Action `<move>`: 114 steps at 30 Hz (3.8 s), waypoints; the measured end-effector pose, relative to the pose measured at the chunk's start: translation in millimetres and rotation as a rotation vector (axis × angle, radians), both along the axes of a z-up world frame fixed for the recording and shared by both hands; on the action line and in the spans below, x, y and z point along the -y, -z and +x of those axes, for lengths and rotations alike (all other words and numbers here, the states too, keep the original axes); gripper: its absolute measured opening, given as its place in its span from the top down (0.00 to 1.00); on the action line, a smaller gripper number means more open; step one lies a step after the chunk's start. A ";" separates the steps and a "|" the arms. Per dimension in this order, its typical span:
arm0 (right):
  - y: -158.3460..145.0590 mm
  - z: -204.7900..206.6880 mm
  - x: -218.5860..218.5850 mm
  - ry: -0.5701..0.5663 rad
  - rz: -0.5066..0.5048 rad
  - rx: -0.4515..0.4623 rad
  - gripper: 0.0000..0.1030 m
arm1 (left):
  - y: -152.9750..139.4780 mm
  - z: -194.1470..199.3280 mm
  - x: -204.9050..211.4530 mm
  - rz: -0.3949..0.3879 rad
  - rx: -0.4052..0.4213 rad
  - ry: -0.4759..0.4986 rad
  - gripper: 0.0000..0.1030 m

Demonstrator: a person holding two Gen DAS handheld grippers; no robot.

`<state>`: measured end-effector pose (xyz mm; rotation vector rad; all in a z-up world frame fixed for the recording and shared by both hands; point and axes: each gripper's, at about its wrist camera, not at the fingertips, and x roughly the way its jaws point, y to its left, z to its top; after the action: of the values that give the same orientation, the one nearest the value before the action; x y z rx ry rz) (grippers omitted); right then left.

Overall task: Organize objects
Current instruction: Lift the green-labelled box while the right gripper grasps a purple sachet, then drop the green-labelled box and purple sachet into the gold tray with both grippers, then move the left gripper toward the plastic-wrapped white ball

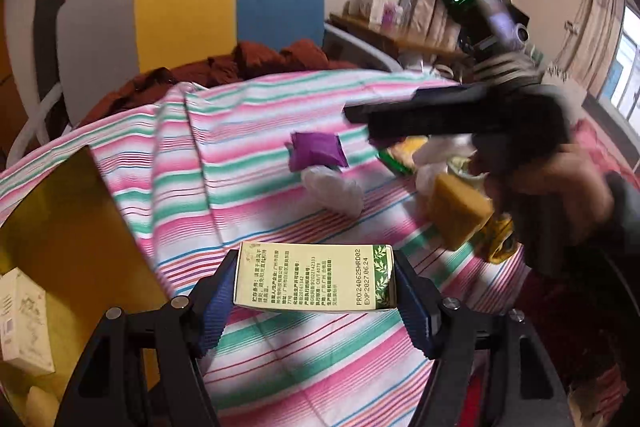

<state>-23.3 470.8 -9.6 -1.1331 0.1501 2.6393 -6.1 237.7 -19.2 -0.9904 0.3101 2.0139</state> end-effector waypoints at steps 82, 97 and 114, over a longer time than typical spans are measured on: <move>-22.6 -1.4 259.6 -0.381 0.062 -0.057 0.05 | -22.8 -56.3 227.5 0.056 -0.085 -0.710 0.18; -15.7 29.5 236.3 -0.293 0.057 -0.084 0.00 | -14.5 -28.2 199.0 0.019 -0.079 -0.616 0.17; -9.7 54.2 125.9 -0.046 0.077 -0.047 0.00 | -11.3 -22.8 155.2 0.044 -0.023 -0.447 0.18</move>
<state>30.9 344.9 0.1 -1.0629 0.0314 2.6881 -28.9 82.5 -7.9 -1.0797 0.0552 2.4212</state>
